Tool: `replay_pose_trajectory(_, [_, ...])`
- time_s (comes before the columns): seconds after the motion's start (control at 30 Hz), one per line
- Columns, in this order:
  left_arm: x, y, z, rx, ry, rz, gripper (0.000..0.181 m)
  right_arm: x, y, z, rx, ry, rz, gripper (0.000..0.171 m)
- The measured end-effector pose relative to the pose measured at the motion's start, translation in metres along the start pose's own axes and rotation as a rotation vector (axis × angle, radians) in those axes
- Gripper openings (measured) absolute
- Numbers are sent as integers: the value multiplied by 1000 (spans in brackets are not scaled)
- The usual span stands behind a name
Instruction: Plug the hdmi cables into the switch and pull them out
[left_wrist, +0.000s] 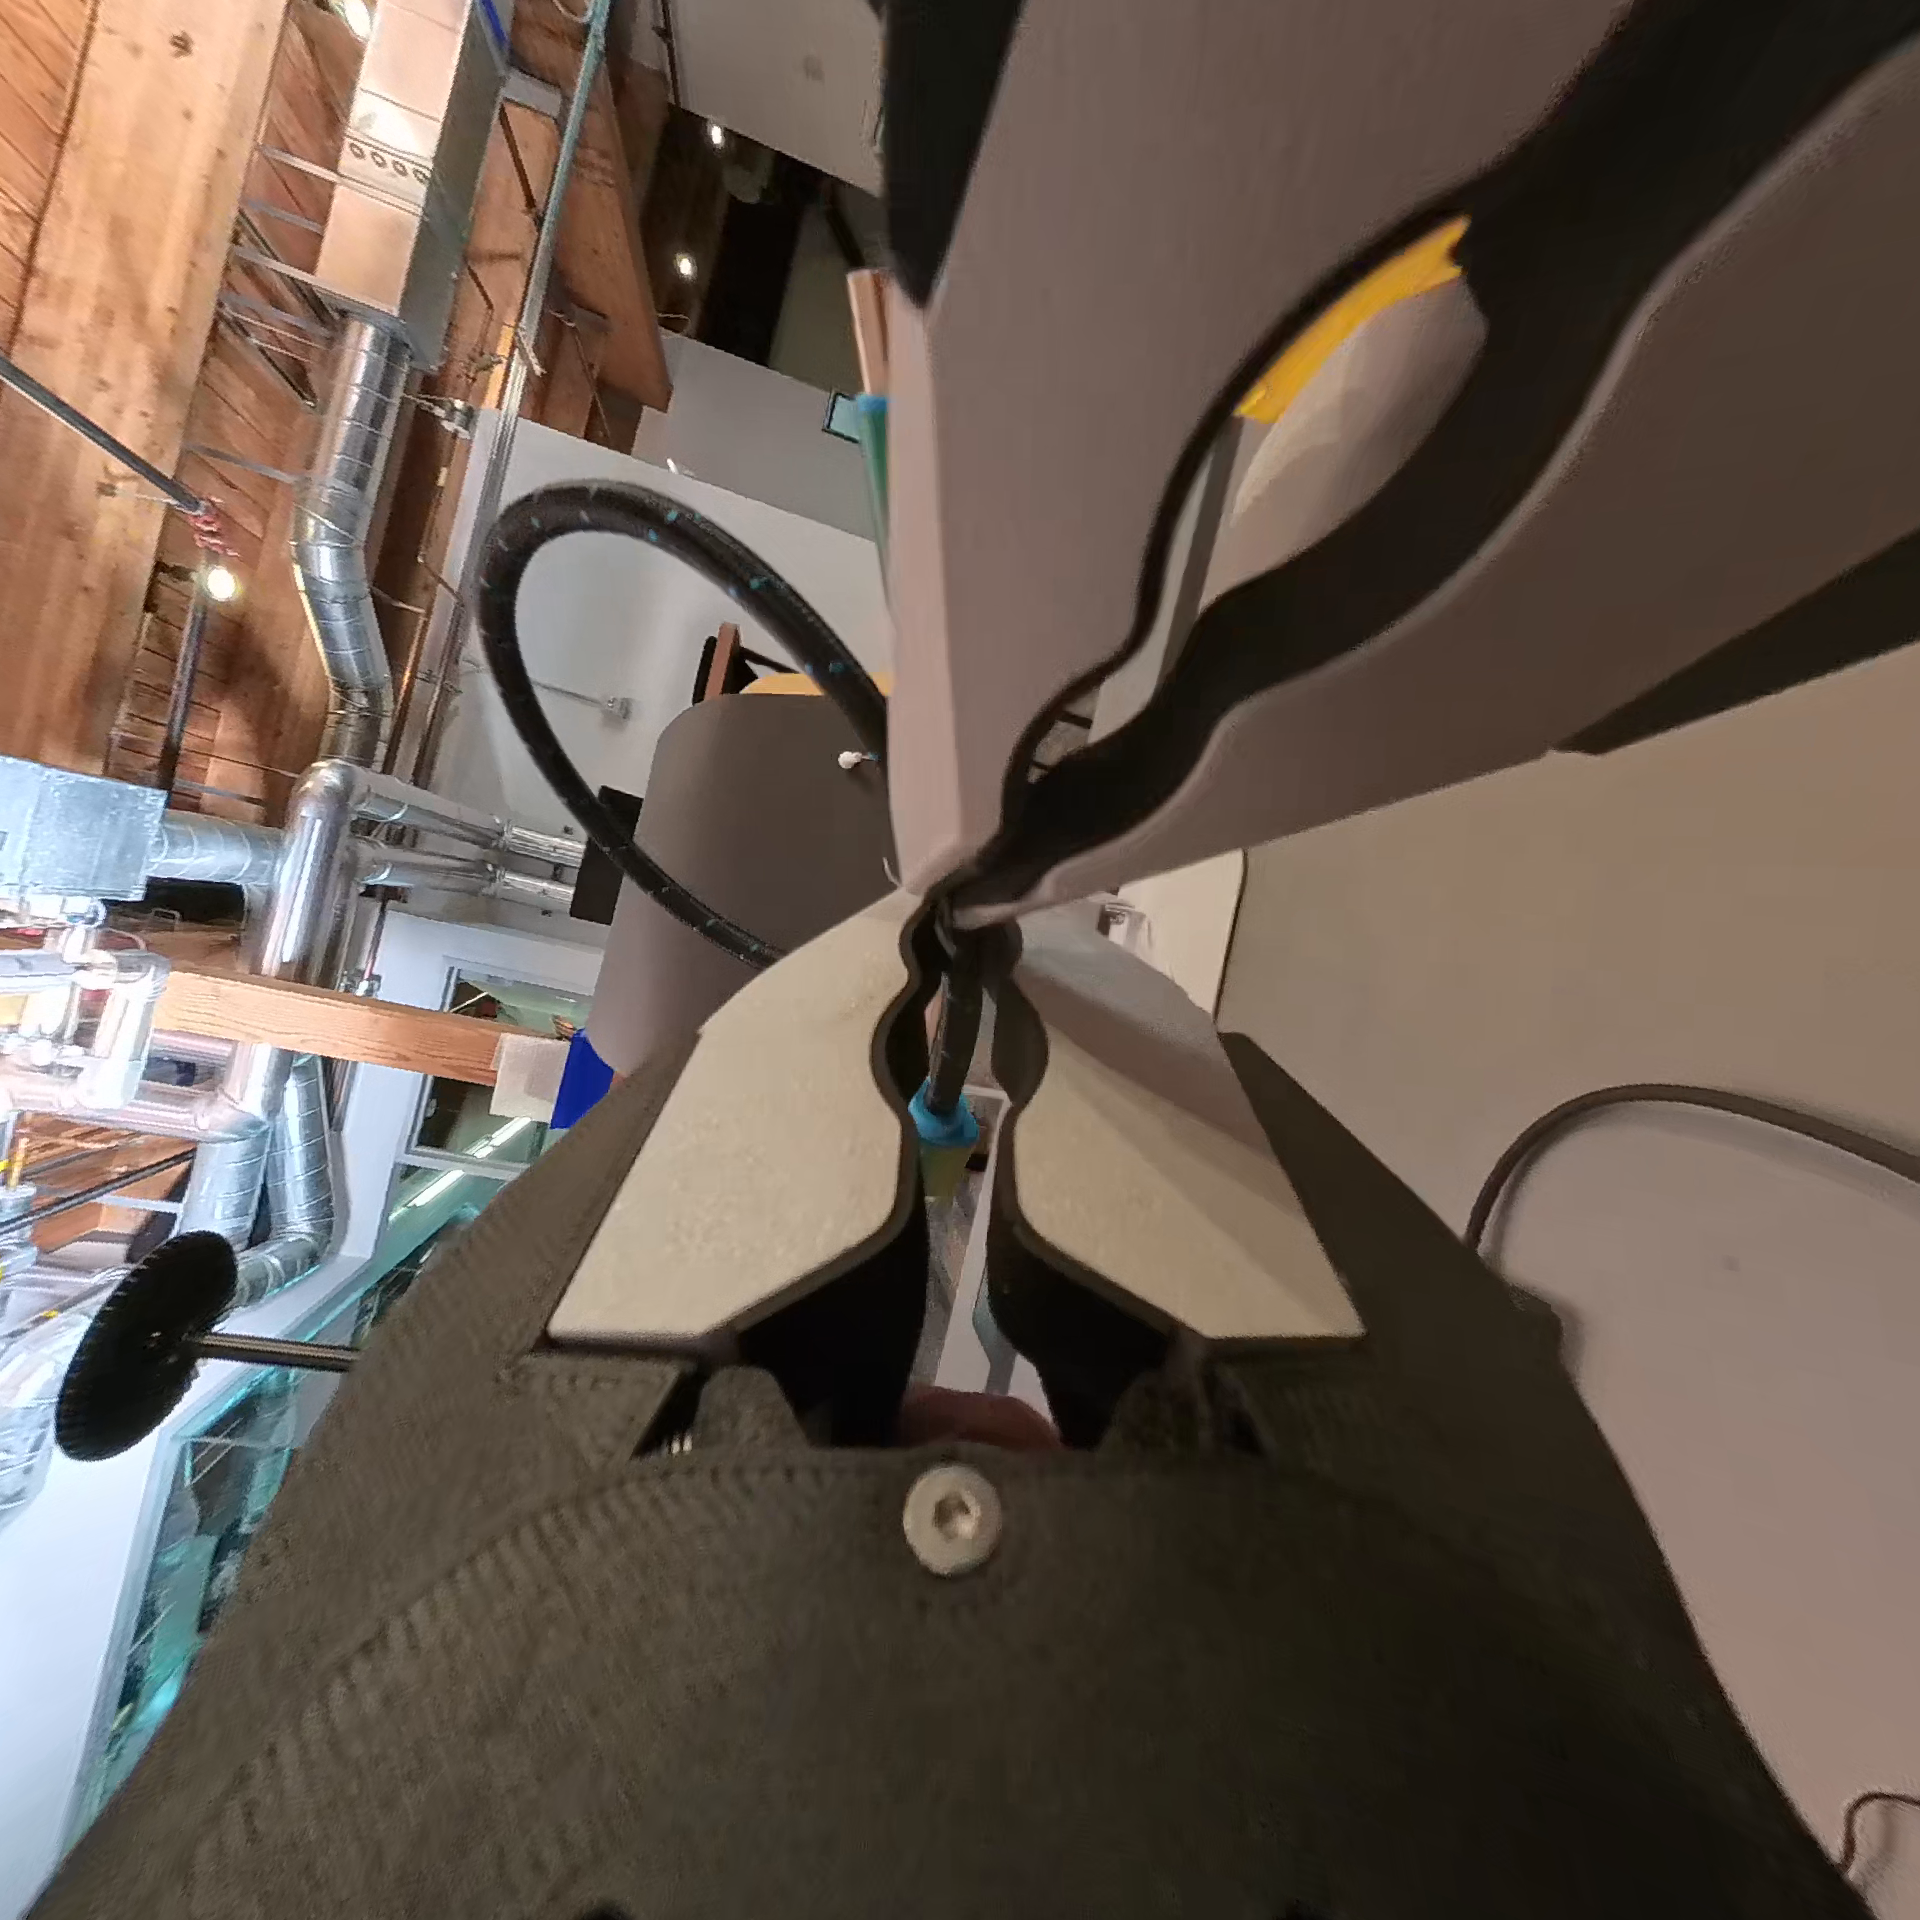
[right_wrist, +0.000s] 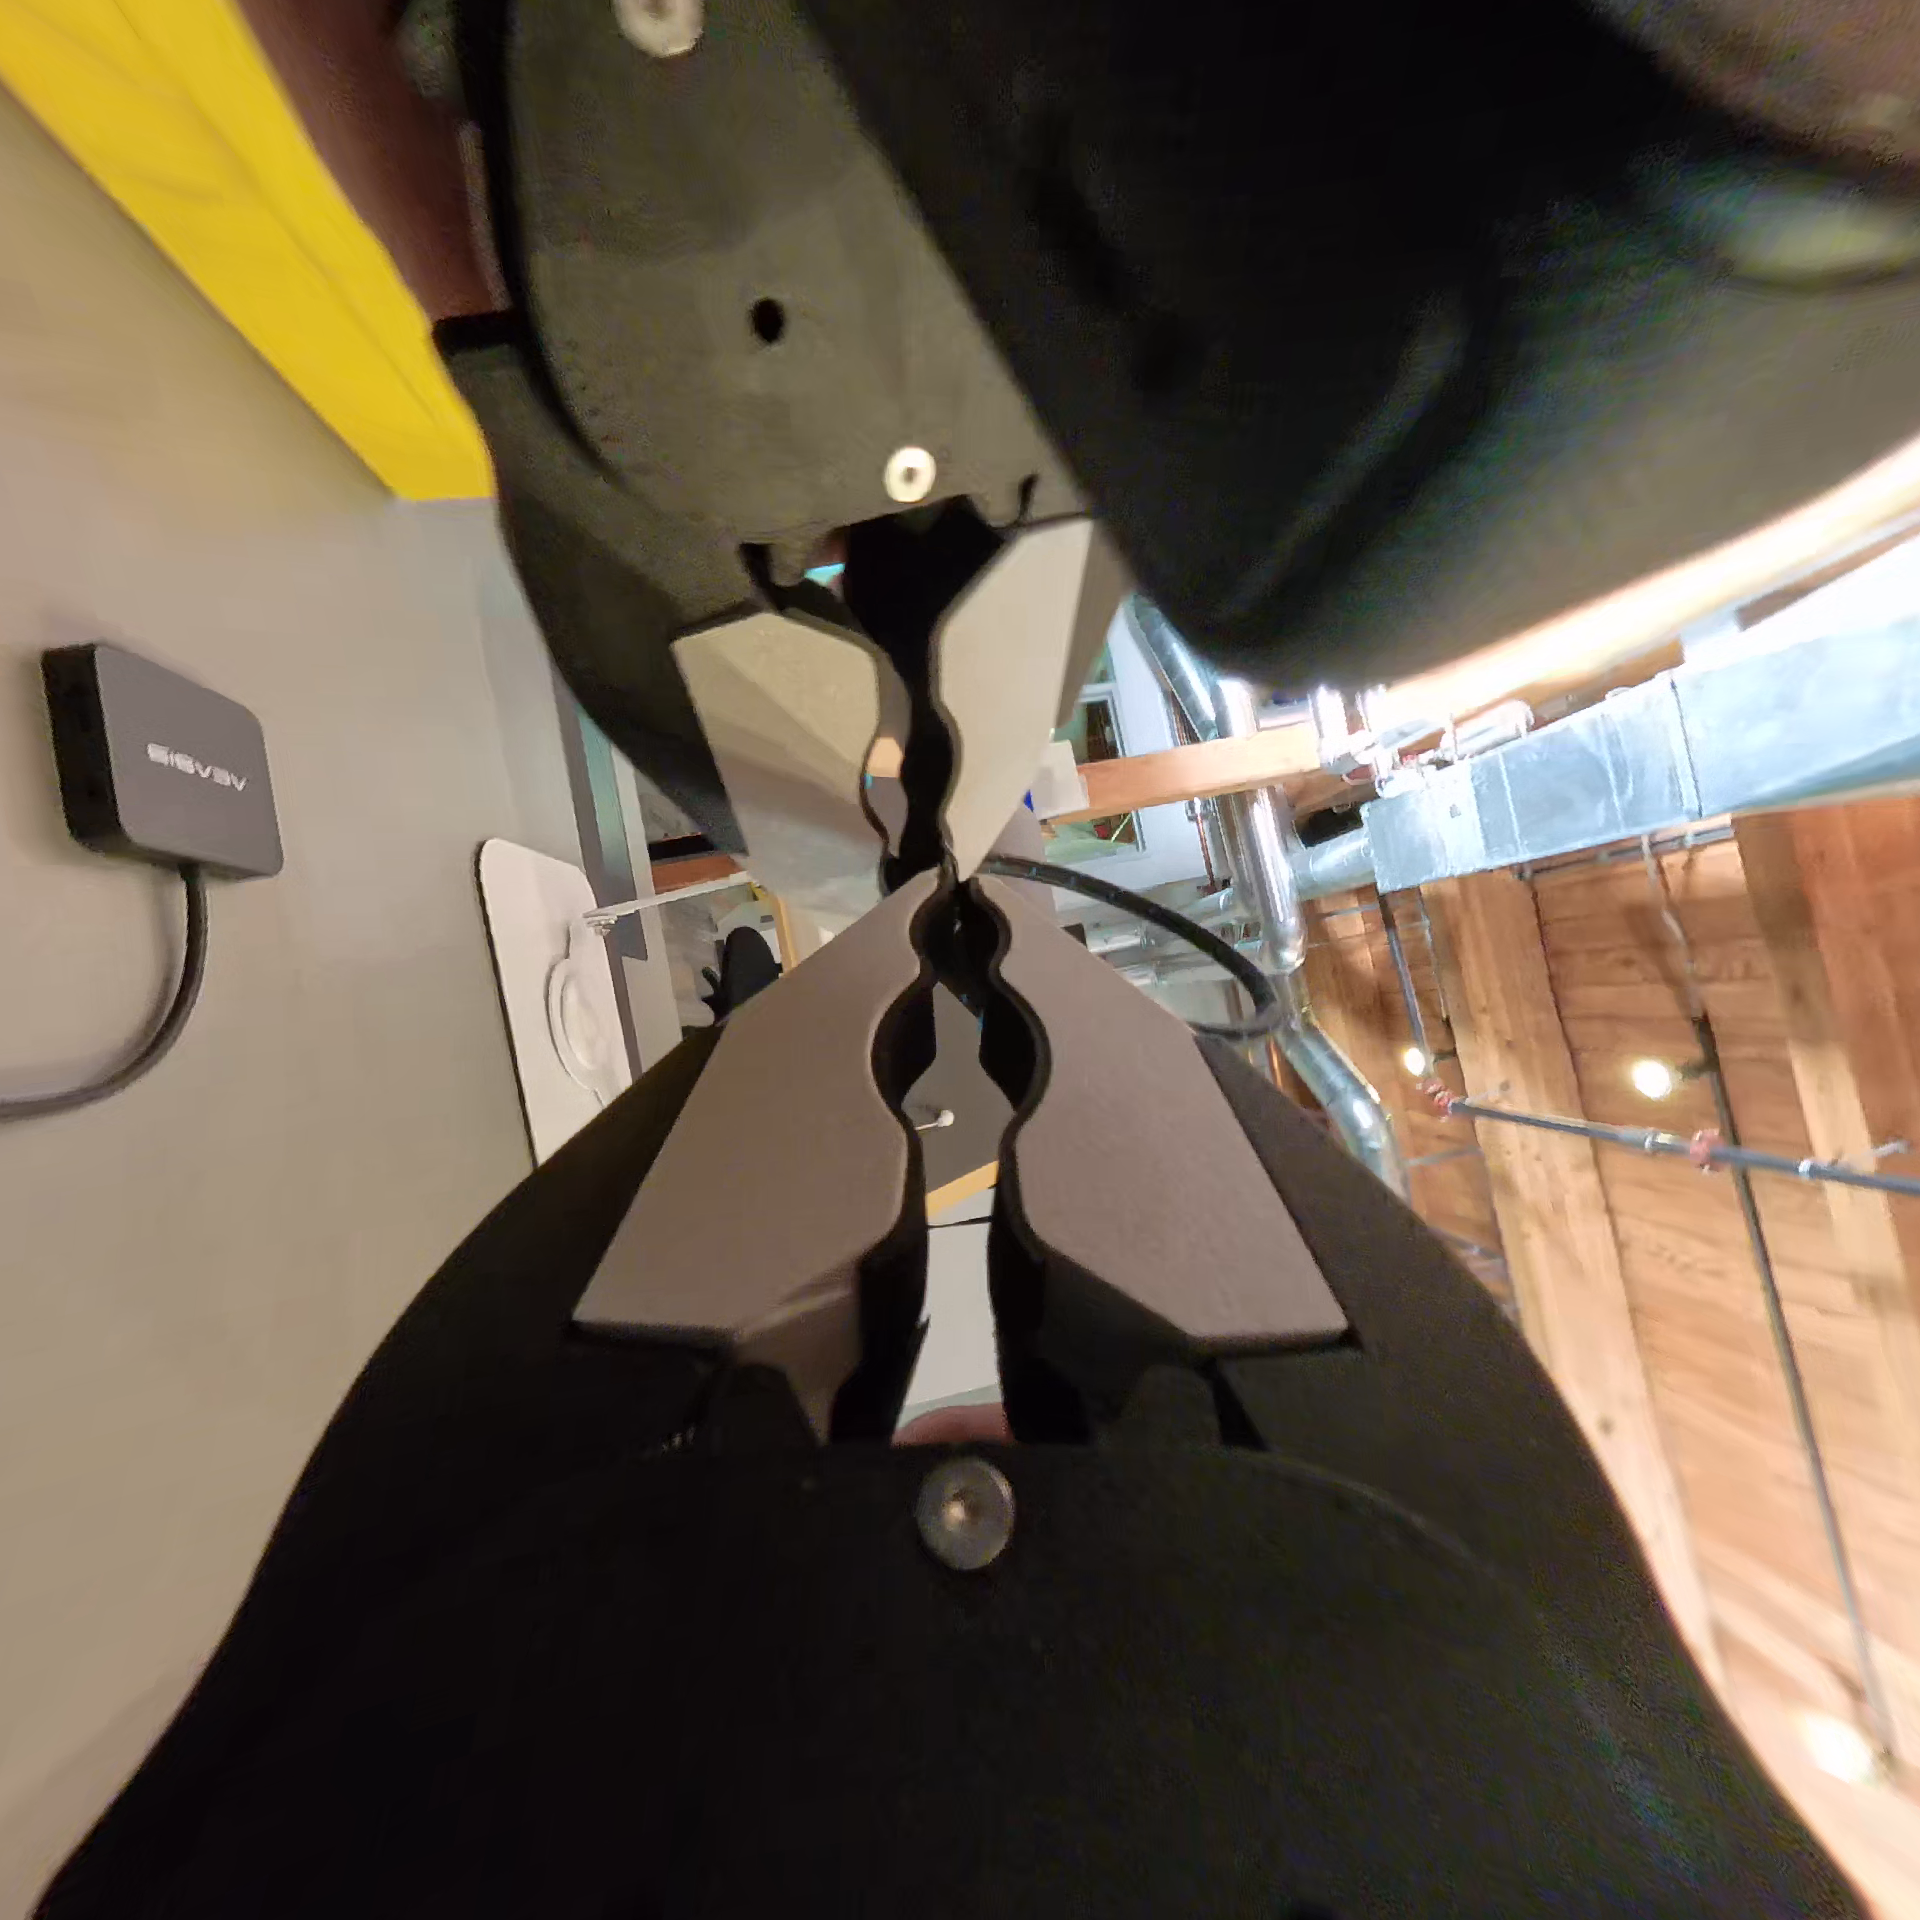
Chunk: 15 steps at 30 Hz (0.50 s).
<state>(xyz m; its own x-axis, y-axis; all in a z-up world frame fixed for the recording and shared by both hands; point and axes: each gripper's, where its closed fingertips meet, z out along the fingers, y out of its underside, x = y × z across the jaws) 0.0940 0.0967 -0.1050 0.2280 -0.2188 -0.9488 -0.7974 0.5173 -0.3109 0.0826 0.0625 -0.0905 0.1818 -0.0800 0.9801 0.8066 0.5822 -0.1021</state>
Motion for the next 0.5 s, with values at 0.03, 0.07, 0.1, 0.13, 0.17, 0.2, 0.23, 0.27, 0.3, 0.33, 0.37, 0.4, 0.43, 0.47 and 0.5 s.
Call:
replay_pose_trajectory(0.03, [-1,0,0,0,-13,-2,6,3,1,-1,-3,13,41,0])
replay_pose_trajectory(0.07, [-3,1,0,-3,-25,-11,6,6,2,-1,-8,24,110,0])
replay_pose_trajectory(0.1, [-5,1,0,-7,-42,-23,6,9,2,-1,-10,33,210,0])
replay_pose_trajectory(0.13, [-8,1,0,-6,-62,-39,6,12,2,-2,-3,44,335,0])
replay_pose_trajectory(0.17, [-11,1,-1,-5,-74,-64,6,15,3,-4,13,50,486,0])
replay_pose_trajectory(0.2, [-13,1,-1,2,-77,-101,6,16,3,-5,39,51,654,0])
replay_pose_trajectory(0.23, [-15,0,-2,11,-80,-140,6,16,3,-6,72,47,838,0])
replay_pose_trajectory(0.27, [-16,-1,-2,19,-89,-164,6,16,3,-6,116,30,1048,0])
replay_pose_trajectory(0.3, [-15,-1,-2,28,-96,-170,6,14,2,-6,176,-2,1288,0])
replay_pose_trajectory(0.33, [-15,-1,-3,34,-108,-177,6,14,2,-6,247,-40,1533,0])
replay_pose_trajectory(0.37, [-15,0,-3,40,-120,-193,6,15,4,-6,330,-72,1763,0])
replay_pose_trajectory(0.4, [-16,0,-3,51,-127,-211,6,17,8,-7,422,-98,1974,0])
replay_pose_trajectory(0.43, [-18,-1,-4,62,-136,-227,6,17,13,-7,496,-115,2147,0])
replay_pose_trajectory(0.47, [-19,-1,-4,62,-135,-242,7,15,16,-7,546,-125,2251,0])
replay_pose_trajectory(0.5, [-17,-1,-4,67,-122,-258,7,13,14,-7,580,-132,2291,0])
